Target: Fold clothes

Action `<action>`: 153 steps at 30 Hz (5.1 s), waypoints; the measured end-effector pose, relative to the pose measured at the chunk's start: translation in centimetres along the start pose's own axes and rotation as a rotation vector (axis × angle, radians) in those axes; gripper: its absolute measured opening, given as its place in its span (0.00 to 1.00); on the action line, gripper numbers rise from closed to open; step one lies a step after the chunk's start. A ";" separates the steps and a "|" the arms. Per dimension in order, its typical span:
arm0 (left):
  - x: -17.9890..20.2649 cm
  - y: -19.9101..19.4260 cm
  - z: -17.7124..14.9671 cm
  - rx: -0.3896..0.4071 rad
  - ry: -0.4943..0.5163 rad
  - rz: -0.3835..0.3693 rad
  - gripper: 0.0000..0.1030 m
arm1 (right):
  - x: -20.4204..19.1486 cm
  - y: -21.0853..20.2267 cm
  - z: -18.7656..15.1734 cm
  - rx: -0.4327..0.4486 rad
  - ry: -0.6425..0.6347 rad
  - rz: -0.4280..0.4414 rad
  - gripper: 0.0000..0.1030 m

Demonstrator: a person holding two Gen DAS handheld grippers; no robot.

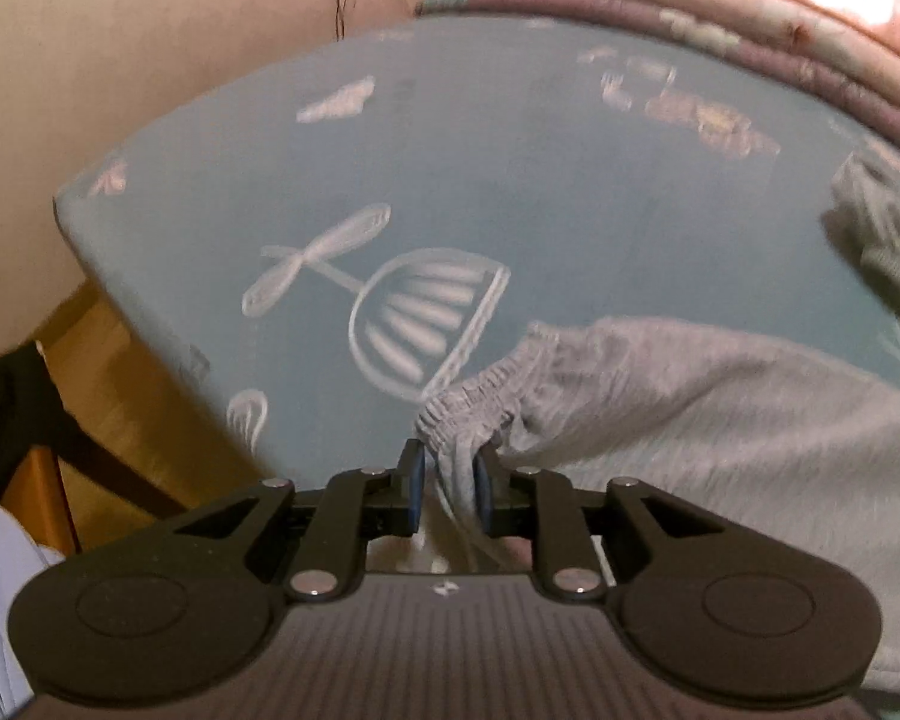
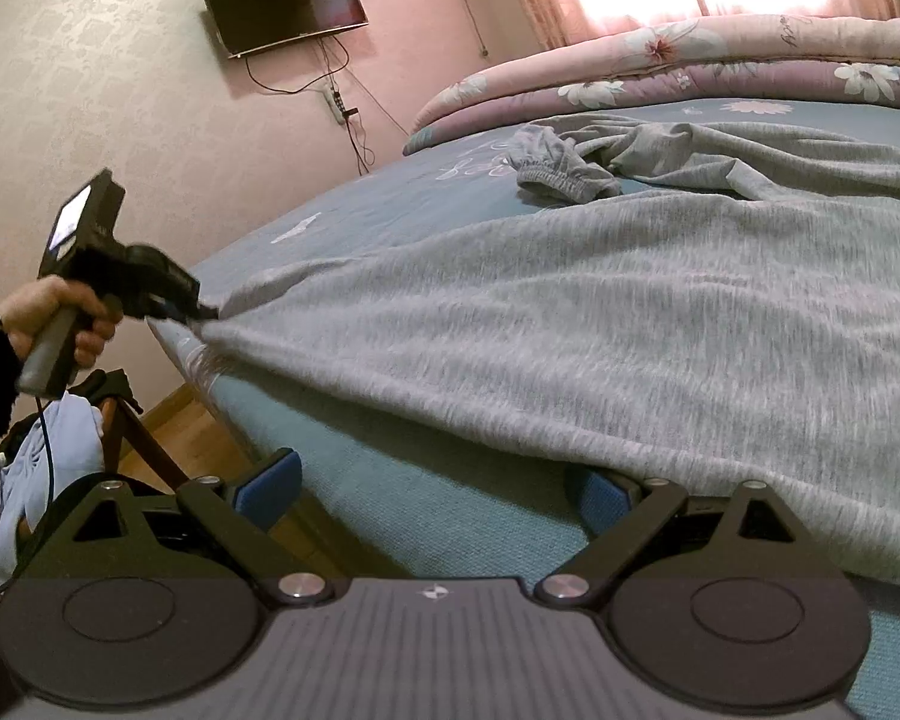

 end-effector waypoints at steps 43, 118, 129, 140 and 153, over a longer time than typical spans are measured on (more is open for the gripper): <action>6.7 4.2 6.1 0.093 0.365 -0.158 0.20 | -0.8 0.9 -0.2 0.017 -0.071 -0.026 1.00; 6.7 -0.6 5.8 0.028 0.392 0.051 0.51 | -0.7 0.5 0.0 0.001 -0.060 -0.024 1.00; 28.8 1.7 0.0 -0.006 0.859 -0.416 0.54 | -1.7 -0.5 0.0 0.005 -0.116 0.029 1.00; 27.4 -1.0 0.8 0.166 0.834 -0.278 0.54 | -1.1 -2.2 0.4 0.037 -0.146 0.017 1.00; 31.6 -9.9 -16.4 0.359 1.592 -0.511 0.61 | 0.6 -7.6 1.0 0.109 -0.155 -0.071 1.00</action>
Point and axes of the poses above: each gripper's, at about its wrist camera, not at the fingertips, and y roughly the way its jaws point, x to its right, z to its top, the point moved 8 cm from there along y, roughly the way its jaws point, and after that the axes turned 10 degrees about -z, right-handed, at the moved point
